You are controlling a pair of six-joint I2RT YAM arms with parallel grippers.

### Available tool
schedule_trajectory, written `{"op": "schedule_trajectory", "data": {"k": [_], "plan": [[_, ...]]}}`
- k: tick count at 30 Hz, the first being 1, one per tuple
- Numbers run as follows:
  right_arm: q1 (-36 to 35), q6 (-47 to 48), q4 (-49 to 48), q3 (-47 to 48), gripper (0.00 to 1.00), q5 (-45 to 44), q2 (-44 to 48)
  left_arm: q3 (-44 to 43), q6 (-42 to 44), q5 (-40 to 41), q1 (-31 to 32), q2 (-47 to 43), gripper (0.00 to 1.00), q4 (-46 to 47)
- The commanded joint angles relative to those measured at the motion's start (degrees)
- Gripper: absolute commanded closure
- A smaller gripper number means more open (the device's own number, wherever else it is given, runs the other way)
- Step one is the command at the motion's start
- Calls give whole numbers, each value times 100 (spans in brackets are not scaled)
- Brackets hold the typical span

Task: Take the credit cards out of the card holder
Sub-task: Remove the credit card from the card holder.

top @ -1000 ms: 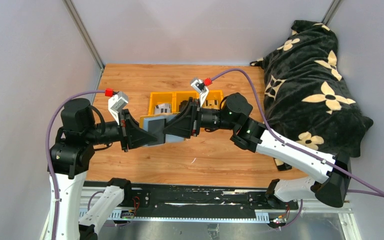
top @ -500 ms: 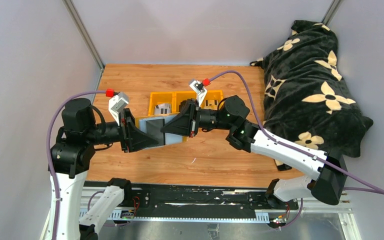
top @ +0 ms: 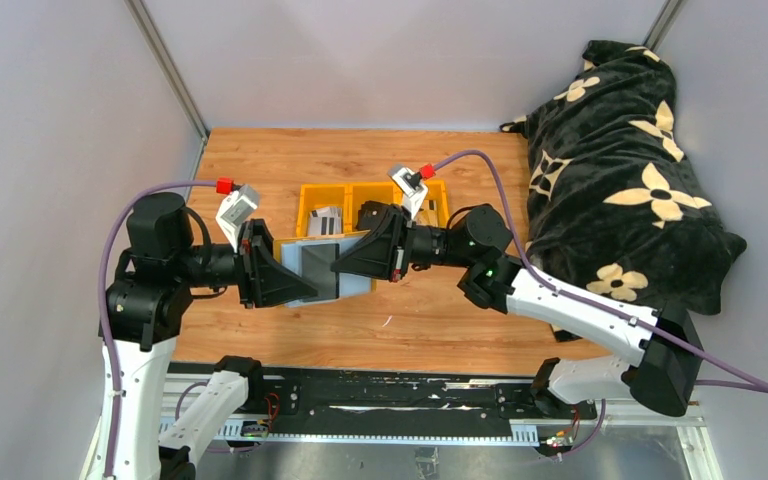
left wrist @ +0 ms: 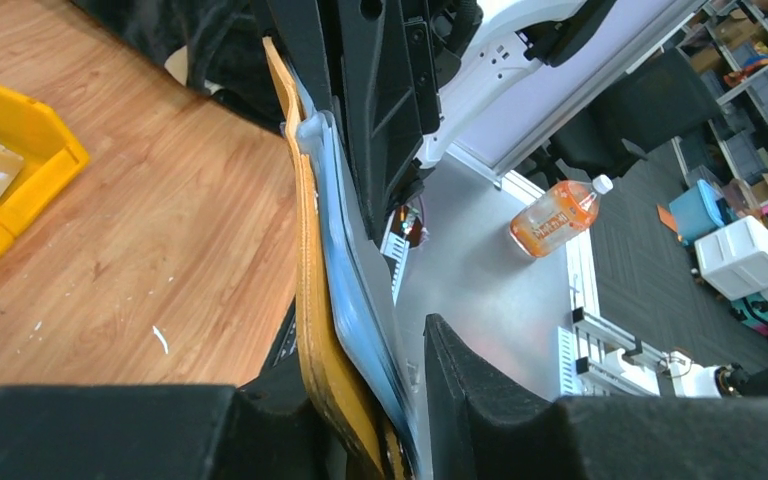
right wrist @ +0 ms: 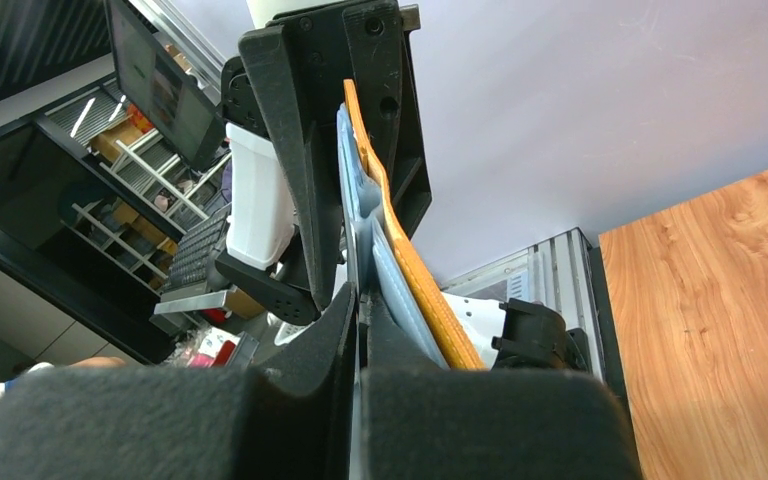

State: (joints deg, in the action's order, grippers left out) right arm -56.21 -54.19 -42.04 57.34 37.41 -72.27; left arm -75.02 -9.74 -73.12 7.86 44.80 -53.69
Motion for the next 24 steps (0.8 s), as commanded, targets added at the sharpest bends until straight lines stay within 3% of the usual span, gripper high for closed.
{"op": "schedule_trajectory", "data": {"k": [1,7,12,16,24], "plan": [[101,-31,-265,-143,100,20,161,-245,-236,-723,38,-14,70,-54],[119,-28,-296,-306,100,19,328,-313,-272,-747,33,5,73,-54],[119,-167,-456,-320,81,115,353,-341,-273,-637,32,20,82,-54],[117,-480,-990,-327,74,320,225,-360,-290,-595,32,46,88,-57],[117,-949,-1884,-531,78,613,66,-471,-317,-535,32,83,94,-54]]}}
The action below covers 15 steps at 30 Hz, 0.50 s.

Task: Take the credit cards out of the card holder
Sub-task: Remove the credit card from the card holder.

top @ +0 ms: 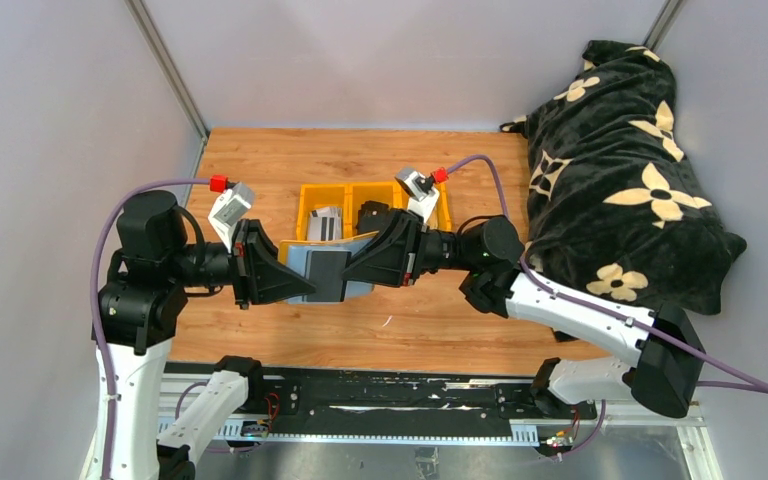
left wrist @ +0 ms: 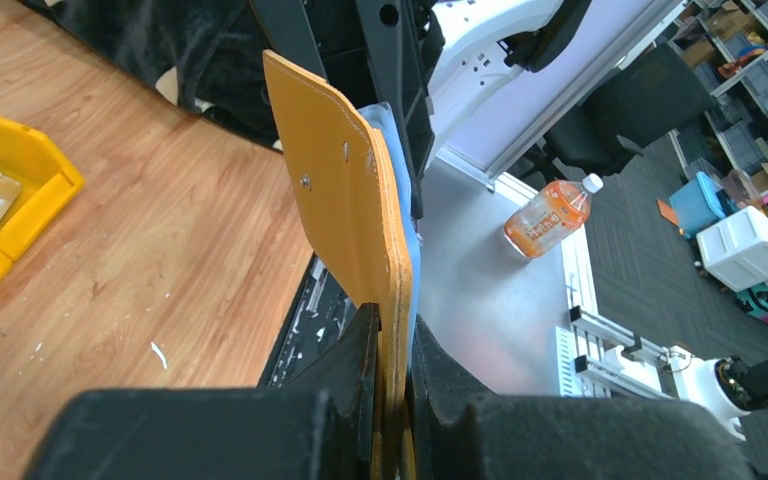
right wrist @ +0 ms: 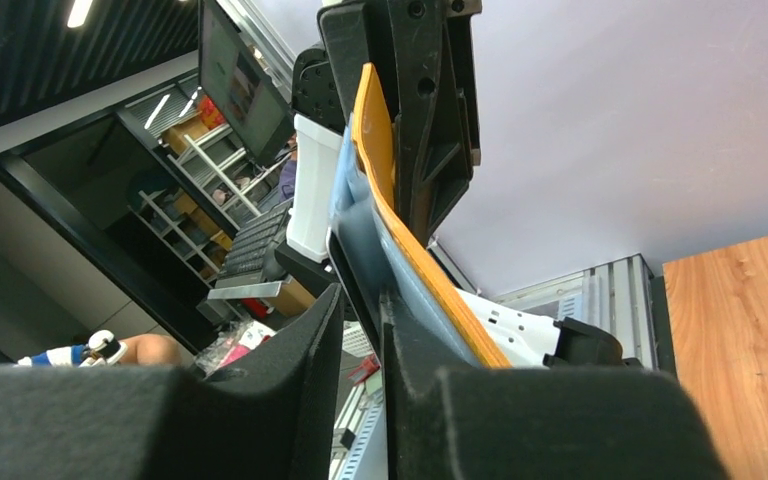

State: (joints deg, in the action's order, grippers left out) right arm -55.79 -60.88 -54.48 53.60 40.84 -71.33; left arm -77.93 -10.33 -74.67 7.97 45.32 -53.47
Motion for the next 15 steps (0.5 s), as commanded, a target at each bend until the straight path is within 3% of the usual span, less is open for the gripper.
{"op": "schedule_trajectory", "data": {"k": [1,10,15], "plan": [[77,-283,-655,-197,80,267,-10,-180,-259,-370,21,38,94,-76],[77,-75,-533,-290,100,214,250,-178,-258,-329,21,39,95,-77],[77,-11,-554,-399,100,196,355,-161,-277,-301,21,9,95,-76]]}}
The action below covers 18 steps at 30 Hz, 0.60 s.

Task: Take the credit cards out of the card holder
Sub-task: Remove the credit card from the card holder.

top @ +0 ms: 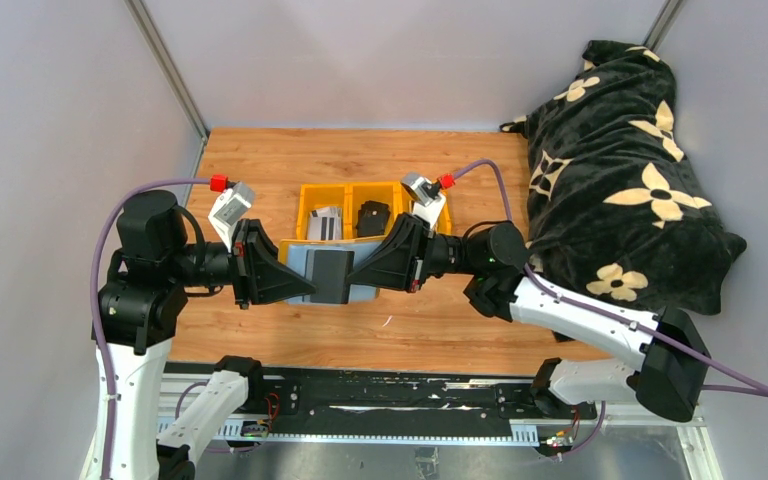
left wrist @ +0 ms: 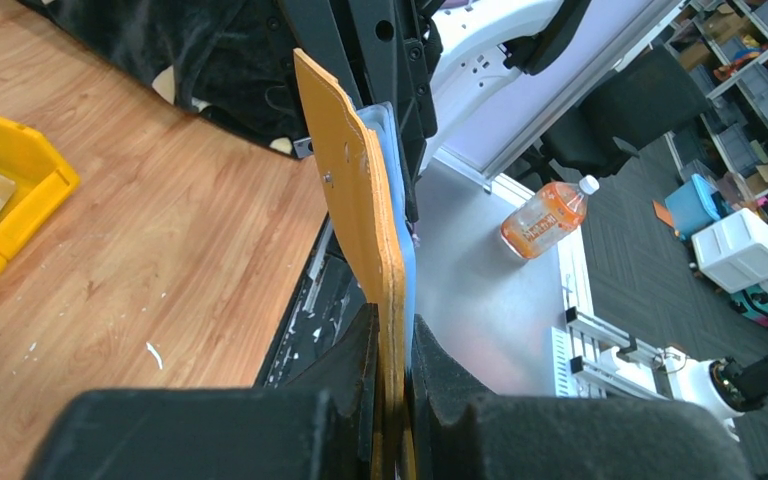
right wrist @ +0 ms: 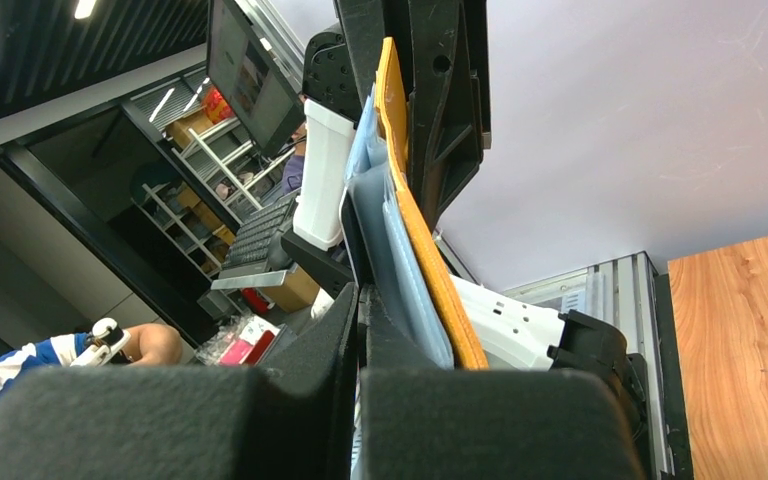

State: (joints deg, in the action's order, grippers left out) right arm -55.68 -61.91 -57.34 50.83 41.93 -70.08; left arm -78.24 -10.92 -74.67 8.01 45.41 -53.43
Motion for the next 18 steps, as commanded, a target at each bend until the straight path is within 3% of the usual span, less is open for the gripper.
{"op": "schedule_trajectory", "data": {"k": [1,11,15,18], "plan": [[66,122,-226,-140,100,61,282,-129,-218,-282,16,-15,95,-80],[62,790,846,-246,100,-219,686,-186,-222,-228,16,-20,95,-80],[4,778,897,-70,74,-186,535,-207,-230,-47,16,9,98,-80],[-69,718,719,60,69,-194,329,-216,-253,196,16,12,100,-80]]}}
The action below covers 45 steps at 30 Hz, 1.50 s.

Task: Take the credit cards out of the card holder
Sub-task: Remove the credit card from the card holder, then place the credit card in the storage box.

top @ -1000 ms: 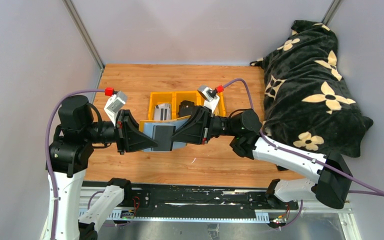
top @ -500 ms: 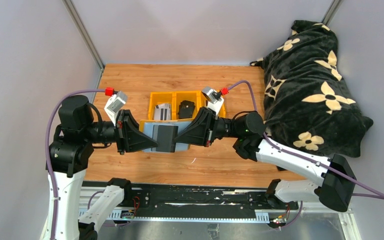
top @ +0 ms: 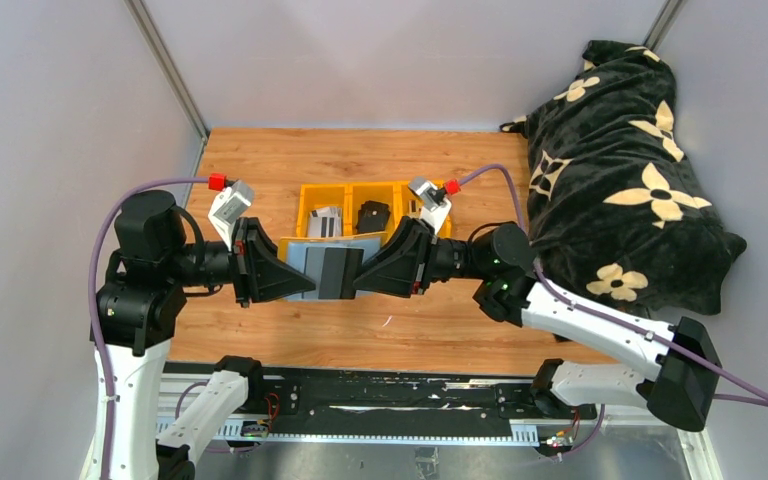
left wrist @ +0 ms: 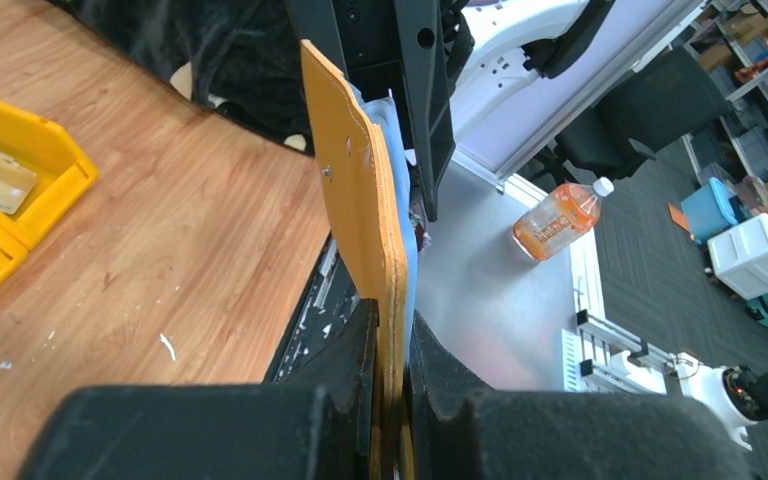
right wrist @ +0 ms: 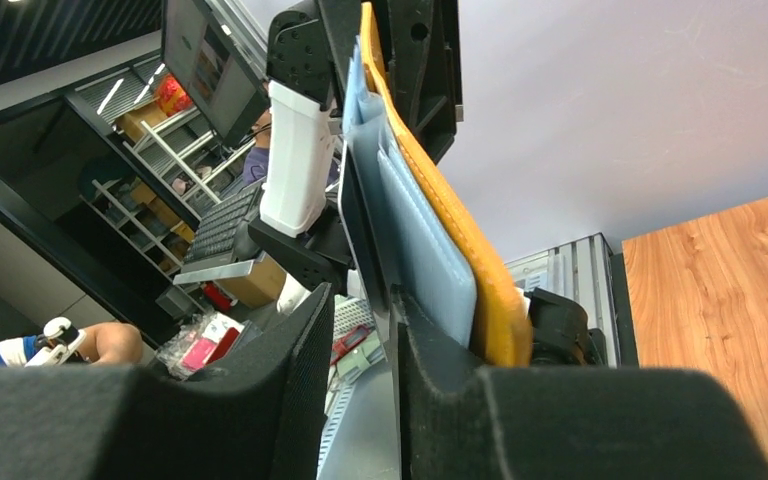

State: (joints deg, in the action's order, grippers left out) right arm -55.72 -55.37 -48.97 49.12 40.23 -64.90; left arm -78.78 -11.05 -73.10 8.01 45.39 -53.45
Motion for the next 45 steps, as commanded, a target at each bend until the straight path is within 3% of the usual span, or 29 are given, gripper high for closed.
{"op": "schedule_trajectory", "data": {"k": [1,5,9,12,20,29,31,35,40,45], "plan": [[-82,28,-178,281,68,-13,-256,-150,-240,116,16,14,100,-78],[-95,-34,-256,437,67,20,-431,-146,-256,165,16,1,100,-78],[-76,12,-253,404,90,-12,-364,-152,-242,165,16,-16,100,-59],[11,93,-86,297,99,-23,-172,-116,-332,179,16,-55,100,108],[518,524,1004,-9,100,180,646,422,-1496,185,16,-376,100,1624],[2259,949,2994,19,100,77,1503,270,-804,427,16,-342,100,973],[2664,1040,3432,158,100,23,1176,211,-606,517,16,-358,100,789],[2755,1696,4433,574,100,-449,103,194,-294,707,16,-436,100,476],[2652,1998,4464,1102,100,-811,-1586,134,137,926,16,-541,100,116],[2492,2292,4868,2225,100,-1194,-3103,152,287,973,21,-591,100,-17]]}}
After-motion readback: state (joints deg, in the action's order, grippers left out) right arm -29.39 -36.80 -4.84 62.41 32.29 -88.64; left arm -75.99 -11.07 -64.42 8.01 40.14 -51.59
